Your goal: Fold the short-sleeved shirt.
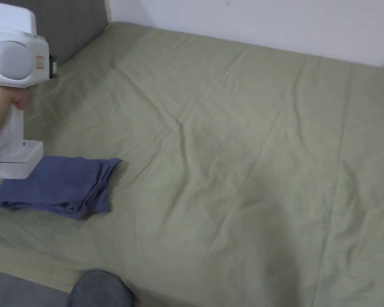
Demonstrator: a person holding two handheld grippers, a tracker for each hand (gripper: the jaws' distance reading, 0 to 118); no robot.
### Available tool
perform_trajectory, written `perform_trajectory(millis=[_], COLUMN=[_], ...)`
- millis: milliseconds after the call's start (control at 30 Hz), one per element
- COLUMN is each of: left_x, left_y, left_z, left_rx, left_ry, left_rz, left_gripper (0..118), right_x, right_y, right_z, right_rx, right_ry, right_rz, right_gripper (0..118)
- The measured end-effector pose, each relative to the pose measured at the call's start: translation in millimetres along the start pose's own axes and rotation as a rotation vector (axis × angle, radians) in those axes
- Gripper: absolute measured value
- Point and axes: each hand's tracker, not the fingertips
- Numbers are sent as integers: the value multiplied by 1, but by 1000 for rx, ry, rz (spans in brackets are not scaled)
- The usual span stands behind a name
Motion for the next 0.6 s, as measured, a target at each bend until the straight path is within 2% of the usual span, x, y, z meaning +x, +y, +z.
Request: perform_trajectory(millis=[133,267,367,467,600], left_x=[51,105,136,161,180], left_y=[26,27,11,-14,-51], left_z=[52,97,120,130,141], left_rx=[185,318,347,337,335], left_ry=[-121,-224,-317,-334,-356], left_rz=[64,47,64,52,45], left_gripper=[0,0,0,0,0], right_x=[23,39,49,48,51], right_y=[30,51,52,47,29], right_z=[10,15,19,24,30], right_rx=[83,122,133,138,134], right_ry=[-29,-50,-66,-81,-91], right_rz=[26,37,31,47,8], right_gripper=[0,0,0,0,0])
